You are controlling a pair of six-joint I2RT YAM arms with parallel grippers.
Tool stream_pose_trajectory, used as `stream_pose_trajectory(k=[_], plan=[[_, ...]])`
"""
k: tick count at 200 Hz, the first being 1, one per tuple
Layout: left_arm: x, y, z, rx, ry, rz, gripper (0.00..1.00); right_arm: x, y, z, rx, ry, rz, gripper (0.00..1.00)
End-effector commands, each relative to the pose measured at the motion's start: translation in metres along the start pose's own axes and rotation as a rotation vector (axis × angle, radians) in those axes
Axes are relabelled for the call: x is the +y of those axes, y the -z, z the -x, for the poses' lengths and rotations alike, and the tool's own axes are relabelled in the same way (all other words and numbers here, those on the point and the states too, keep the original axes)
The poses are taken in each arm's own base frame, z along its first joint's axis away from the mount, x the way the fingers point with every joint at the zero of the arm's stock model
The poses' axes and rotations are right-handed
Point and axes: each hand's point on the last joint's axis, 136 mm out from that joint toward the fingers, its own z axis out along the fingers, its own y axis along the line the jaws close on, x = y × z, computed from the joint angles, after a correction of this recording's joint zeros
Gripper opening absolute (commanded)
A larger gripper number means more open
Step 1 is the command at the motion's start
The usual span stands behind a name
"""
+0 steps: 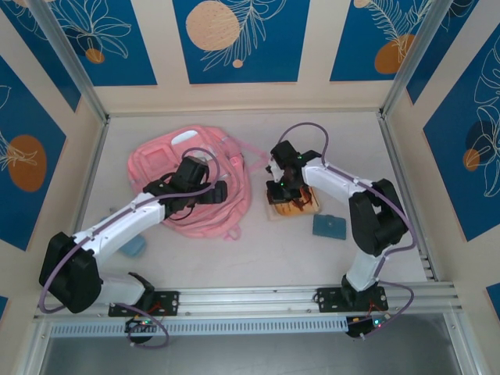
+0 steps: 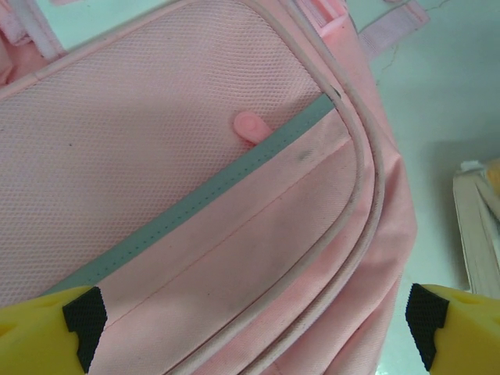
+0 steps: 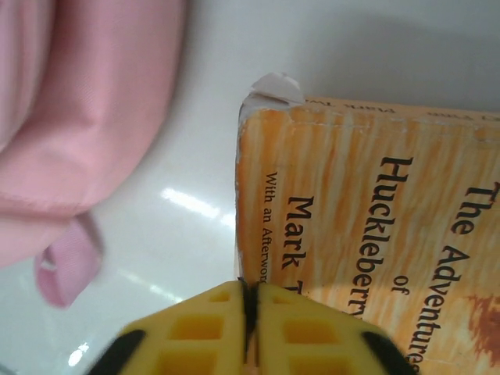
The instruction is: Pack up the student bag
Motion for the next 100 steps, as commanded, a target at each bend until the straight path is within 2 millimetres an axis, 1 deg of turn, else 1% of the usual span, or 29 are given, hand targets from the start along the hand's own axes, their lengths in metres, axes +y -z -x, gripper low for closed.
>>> stream_pose_trajectory(k=[1,7,13,25,39,53,56,57,63,65,78,91,100], plan=[[-0.007,0.002,0.006,0.013,0.014,-0.036,1.0,0.007,0.024,0.004,-0.068,-0.008,0.026,0.4],[-0.007,0.001,0.004,0.018,0.017,-0.037,1.0,0.005,0.027,0.008,-0.09,-0.026,0.01,0.5],[-0.008,0.001,0.004,0.019,0.021,-0.04,1.0,0.002,0.029,0.012,-0.106,-0.049,-0.01,0.54],[-0.009,0.001,0.003,0.023,0.025,-0.046,1.0,-0.002,0.03,0.019,-0.128,-0.089,-0.032,0.59],[-0.007,0.001,0.001,0.025,0.034,-0.043,1.0,-0.007,0.024,0.031,-0.148,-0.135,-0.064,0.6],[-0.007,0.001,-0.001,0.028,0.046,-0.046,1.0,-0.013,0.015,0.043,-0.14,-0.199,-0.107,0.56],[-0.008,0.001,-0.001,0.031,0.047,-0.048,1.0,-0.013,0.013,0.042,-0.129,-0.211,-0.114,0.56],[-0.008,0.001,-0.002,0.032,0.047,-0.048,1.0,-0.015,0.012,0.045,-0.134,-0.222,-0.13,0.55],[-0.008,0.001,-0.002,0.035,0.049,-0.054,1.0,-0.019,0.01,0.049,-0.131,-0.248,-0.166,0.52],[-0.009,0.001,-0.002,0.036,0.048,-0.055,1.0,-0.022,0.007,0.047,-0.117,-0.259,-0.183,0.51],[-0.01,0.002,-0.004,0.042,0.044,-0.064,1.0,-0.032,-0.002,0.052,-0.116,-0.316,-0.266,0.46],[-0.012,0.003,-0.006,0.047,0.04,-0.076,0.99,-0.033,-0.012,0.056,-0.111,-0.335,-0.285,0.4],[-0.014,0.003,-0.007,0.05,0.037,-0.089,0.98,-0.034,-0.017,0.056,-0.104,-0.349,-0.302,0.39]])
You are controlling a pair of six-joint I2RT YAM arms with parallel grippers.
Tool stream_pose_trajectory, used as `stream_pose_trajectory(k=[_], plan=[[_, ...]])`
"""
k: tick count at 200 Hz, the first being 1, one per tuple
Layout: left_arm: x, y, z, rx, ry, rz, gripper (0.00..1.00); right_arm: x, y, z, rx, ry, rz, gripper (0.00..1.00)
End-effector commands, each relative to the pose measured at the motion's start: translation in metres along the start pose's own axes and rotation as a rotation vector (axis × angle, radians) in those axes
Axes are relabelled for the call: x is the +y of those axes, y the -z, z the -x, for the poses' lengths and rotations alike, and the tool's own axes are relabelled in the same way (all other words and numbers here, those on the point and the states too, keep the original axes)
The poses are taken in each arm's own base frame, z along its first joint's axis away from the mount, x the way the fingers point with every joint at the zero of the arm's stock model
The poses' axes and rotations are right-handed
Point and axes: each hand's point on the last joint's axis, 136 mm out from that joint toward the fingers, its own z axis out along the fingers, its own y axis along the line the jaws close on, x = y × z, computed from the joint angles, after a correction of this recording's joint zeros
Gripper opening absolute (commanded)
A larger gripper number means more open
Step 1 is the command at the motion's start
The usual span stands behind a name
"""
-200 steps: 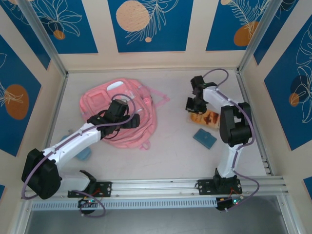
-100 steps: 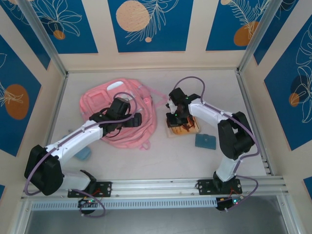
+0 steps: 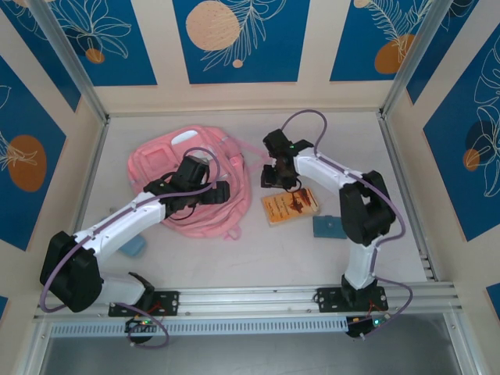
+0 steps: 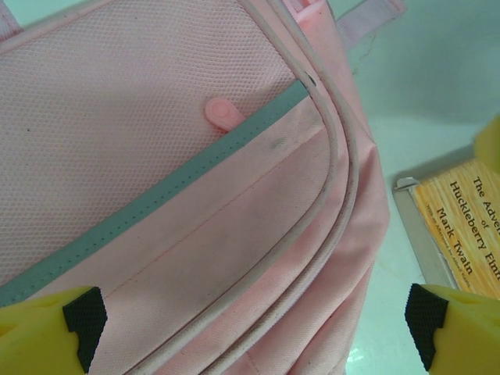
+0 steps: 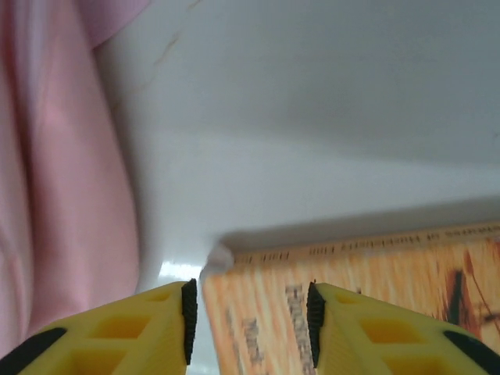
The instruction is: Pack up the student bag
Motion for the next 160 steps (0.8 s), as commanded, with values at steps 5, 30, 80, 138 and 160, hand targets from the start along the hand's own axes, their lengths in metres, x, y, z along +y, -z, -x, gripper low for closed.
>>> stream_pose_trajectory(k=[5,30,80,138,160], plan=[[-0.006,0.003,-0.003,0.022,0.01,-0.042,0.98,-0.01,-0.014,-0.002,0.012,-0.088,-0.122,0.38],[-0.008,0.003,-0.005,0.034,0.006,-0.049,0.97,0.001,-0.028,-0.012,0.059,-0.062,-0.095,0.3],[-0.015,-0.004,-0.008,0.058,0.007,-0.069,0.96,0.01,-0.041,-0.04,0.143,0.001,-0.063,0.28],[-0.032,-0.009,-0.012,0.081,0.007,-0.114,0.95,-0.003,-0.01,-0.083,0.184,-0.033,-0.01,0.29],[-0.046,-0.013,-0.012,0.09,-0.005,-0.147,0.95,-0.011,0.007,-0.089,0.133,-0.063,0.004,0.32]])
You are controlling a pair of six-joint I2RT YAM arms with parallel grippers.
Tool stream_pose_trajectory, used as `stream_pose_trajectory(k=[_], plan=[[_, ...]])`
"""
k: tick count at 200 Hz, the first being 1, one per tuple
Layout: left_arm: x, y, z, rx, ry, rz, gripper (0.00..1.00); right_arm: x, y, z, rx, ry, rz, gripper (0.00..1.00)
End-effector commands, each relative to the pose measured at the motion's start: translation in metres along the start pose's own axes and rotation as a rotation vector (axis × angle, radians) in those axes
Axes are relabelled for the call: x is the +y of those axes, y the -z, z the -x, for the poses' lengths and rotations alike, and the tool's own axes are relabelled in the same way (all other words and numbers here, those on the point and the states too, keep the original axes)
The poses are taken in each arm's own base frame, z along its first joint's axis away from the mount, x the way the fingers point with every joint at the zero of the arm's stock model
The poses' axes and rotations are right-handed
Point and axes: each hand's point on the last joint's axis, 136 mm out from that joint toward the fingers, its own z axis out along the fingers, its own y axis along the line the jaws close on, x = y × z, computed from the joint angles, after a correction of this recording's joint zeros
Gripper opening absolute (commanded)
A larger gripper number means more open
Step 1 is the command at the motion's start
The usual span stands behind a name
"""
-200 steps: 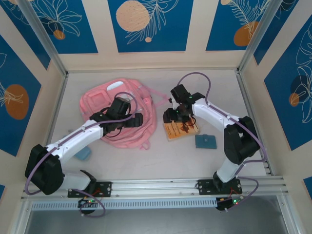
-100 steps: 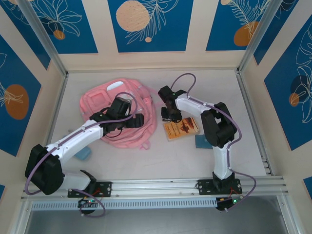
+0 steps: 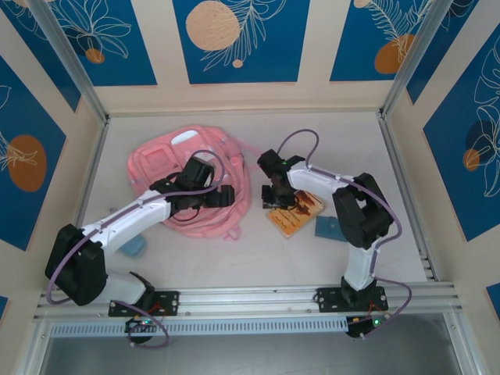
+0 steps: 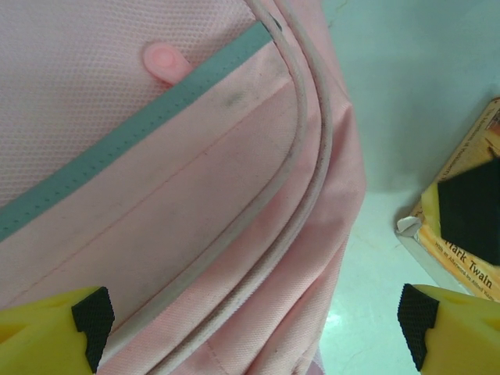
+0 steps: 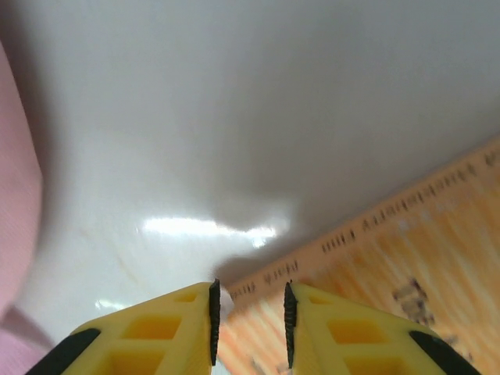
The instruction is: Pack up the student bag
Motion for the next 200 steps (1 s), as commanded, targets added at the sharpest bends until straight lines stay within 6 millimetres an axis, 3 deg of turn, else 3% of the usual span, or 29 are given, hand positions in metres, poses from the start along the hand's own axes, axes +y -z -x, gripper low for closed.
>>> stream_pose_trajectory(k=[1,51,82,130,165,200], plan=[[-0.027,0.0,0.009,-0.008,-0.011,-0.074,0.95,-0.004,0.023,-0.016,-0.017,-0.039,0.04,0.32],[-0.067,-0.026,0.003,0.052,-0.061,-0.128,0.91,-0.075,0.036,-0.029,-0.143,-0.318,-0.04,0.43],[-0.1,-0.046,-0.003,0.106,-0.119,-0.162,0.85,-0.102,0.041,-0.04,-0.17,-0.457,0.0,0.49],[-0.143,-0.093,-0.015,0.218,-0.191,-0.2,0.78,-0.099,0.029,-0.034,-0.116,-0.532,0.179,0.49],[-0.15,-0.128,-0.026,0.314,-0.21,-0.188,0.73,-0.096,0.025,-0.027,-0.113,-0.539,0.209,0.45],[-0.155,-0.145,-0.04,0.379,-0.221,-0.193,0.61,-0.101,0.016,-0.028,-0.091,-0.545,0.182,0.44]])
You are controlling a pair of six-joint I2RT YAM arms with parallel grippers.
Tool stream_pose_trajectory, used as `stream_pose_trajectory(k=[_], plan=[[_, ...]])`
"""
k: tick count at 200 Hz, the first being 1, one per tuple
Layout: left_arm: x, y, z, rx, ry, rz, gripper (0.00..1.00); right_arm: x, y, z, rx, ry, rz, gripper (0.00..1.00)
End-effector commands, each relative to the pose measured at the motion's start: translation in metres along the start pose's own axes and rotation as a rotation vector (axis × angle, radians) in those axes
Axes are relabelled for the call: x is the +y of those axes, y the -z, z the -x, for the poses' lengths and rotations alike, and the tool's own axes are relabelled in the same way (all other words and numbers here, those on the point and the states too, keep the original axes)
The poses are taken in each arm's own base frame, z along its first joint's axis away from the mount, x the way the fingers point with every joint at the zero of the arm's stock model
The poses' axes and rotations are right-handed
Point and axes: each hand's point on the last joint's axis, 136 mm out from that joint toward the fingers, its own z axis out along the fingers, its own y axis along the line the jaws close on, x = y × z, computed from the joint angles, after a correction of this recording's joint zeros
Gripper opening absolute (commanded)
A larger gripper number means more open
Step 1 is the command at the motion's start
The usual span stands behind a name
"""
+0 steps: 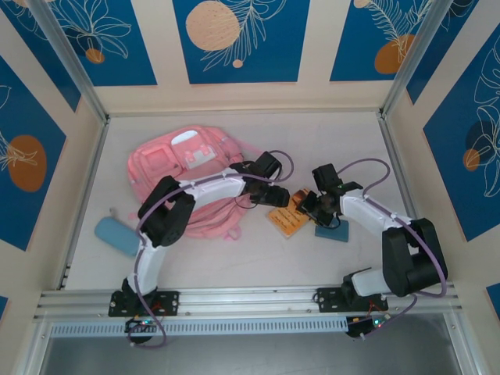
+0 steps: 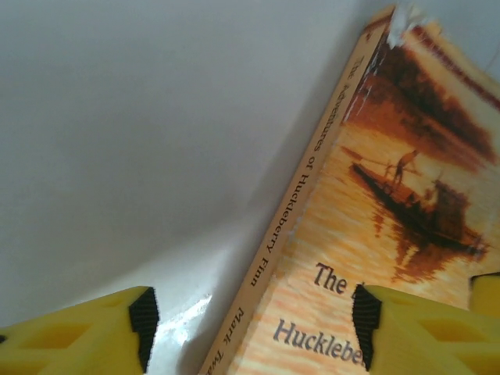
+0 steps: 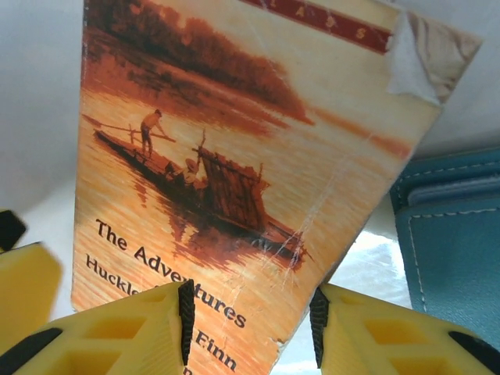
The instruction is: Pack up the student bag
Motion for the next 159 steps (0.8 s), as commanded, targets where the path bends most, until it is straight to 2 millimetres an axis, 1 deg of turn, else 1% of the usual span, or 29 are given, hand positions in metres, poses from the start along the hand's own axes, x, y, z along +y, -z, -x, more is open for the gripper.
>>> stream_pose_trajectory(k=[1,29,40,61,70,82,112,130,146,159], plan=[[-0.01,-0.007,-0.014,0.08,-0.028,-0.021,0.61,-0.003,-0.008,-0.004,0.04,-0.013,0.001,0.44],[-0.011,-0.011,-0.025,0.107,-0.044,-0.005,0.48,-0.005,-0.015,-0.007,0.06,-0.001,-0.005,0.43],[-0.01,-0.011,-0.032,0.12,-0.05,0.006,0.42,-0.003,-0.017,-0.007,0.068,0.009,0.004,0.43],[-0.006,-0.009,-0.047,0.142,-0.061,0.034,0.35,0.007,-0.018,-0.009,0.092,0.046,0.044,0.41],[-0.003,-0.006,-0.056,0.155,-0.073,0.054,0.31,0.014,-0.018,-0.013,0.118,0.077,0.07,0.41],[0.001,-0.001,-0.067,0.166,-0.092,0.087,0.28,0.019,-0.019,-0.02,0.144,0.11,0.076,0.41],[0.006,0.012,-0.097,0.196,-0.118,0.115,0.25,0.024,-0.019,-0.036,0.184,0.18,0.082,0.41],[0.01,0.015,-0.11,0.211,-0.122,0.126,0.26,0.023,-0.017,-0.039,0.188,0.202,0.079,0.41],[0.017,0.017,-0.114,0.203,-0.102,0.154,0.28,0.013,-0.014,-0.036,0.167,0.202,0.021,0.4],[0.017,0.02,-0.108,0.173,-0.096,0.165,0.3,0.002,-0.013,-0.033,0.146,0.197,-0.034,0.41]])
